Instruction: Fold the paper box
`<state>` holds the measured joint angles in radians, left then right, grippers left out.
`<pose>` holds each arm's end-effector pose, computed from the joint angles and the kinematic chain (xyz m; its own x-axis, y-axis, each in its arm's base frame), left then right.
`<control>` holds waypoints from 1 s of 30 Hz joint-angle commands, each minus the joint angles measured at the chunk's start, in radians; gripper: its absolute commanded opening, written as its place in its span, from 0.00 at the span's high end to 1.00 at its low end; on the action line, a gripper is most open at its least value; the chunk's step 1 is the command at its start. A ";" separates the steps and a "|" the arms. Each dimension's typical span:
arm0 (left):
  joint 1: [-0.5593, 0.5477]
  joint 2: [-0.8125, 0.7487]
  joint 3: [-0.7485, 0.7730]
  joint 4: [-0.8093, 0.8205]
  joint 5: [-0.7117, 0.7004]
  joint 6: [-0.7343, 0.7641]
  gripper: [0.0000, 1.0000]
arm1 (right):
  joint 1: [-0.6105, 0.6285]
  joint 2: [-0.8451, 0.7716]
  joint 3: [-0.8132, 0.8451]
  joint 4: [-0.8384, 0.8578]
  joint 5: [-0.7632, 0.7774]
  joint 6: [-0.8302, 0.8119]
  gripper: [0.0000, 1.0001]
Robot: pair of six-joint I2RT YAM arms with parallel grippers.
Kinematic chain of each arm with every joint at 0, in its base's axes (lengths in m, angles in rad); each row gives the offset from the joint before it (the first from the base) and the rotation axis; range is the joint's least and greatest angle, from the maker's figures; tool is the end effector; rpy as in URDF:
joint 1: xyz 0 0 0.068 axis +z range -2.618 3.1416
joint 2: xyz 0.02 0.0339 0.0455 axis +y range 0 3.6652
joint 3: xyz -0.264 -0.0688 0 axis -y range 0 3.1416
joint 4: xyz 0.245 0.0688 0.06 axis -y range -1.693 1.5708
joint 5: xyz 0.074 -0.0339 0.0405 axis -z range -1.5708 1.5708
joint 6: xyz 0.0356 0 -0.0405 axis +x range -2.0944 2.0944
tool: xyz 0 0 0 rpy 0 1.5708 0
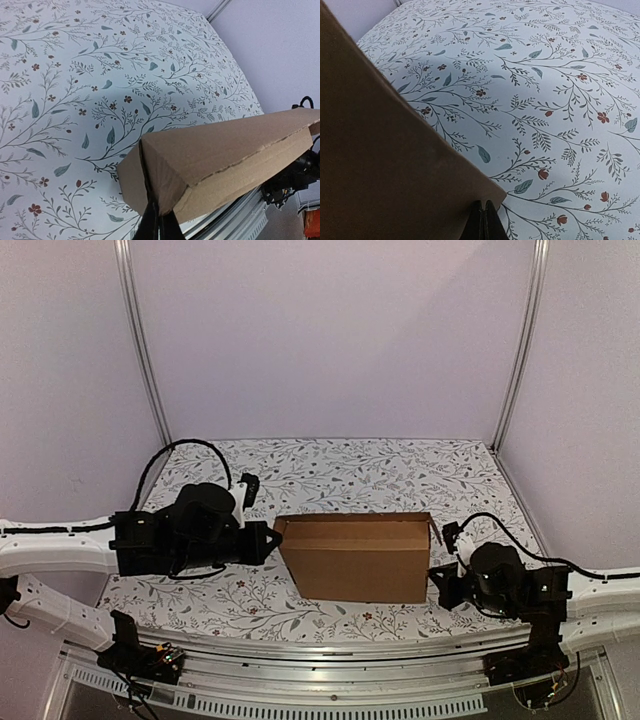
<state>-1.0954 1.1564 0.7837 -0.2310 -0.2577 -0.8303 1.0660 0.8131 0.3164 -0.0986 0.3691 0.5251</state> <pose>0.1239 -0.2208 0.2603 -0.7390 -0.1238 -0.6622 0.3235 0.7970 -0.5101 0.0941 0.1437 0.1812 -0.5715 -0.0675 -0.8178 -0.4454 0.8626 0.2400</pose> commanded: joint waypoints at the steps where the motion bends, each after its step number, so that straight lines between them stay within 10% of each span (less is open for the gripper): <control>1: -0.024 0.012 -0.002 -0.129 -0.010 0.010 1.00 | 0.005 0.165 -0.018 0.217 0.053 0.061 1.00; 14: -0.026 0.016 0.004 -0.182 -0.055 0.017 1.00 | -0.008 0.279 0.038 0.200 0.128 0.038 0.90; 20: -0.026 0.024 0.016 -0.186 -0.062 0.025 1.00 | -0.019 0.121 0.063 -0.017 0.152 0.009 0.57; 25: -0.025 0.048 0.032 -0.188 -0.058 0.031 1.00 | -0.021 -0.029 0.126 -0.208 0.167 -0.019 0.03; 30: -0.026 0.066 0.045 -0.184 -0.058 0.032 1.00 | -0.021 -0.109 0.225 -0.374 0.218 -0.027 0.01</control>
<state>-1.1053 1.1805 0.8352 -0.3096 -0.3305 -0.8112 1.0477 0.7506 0.4580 -0.2897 0.5282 0.5072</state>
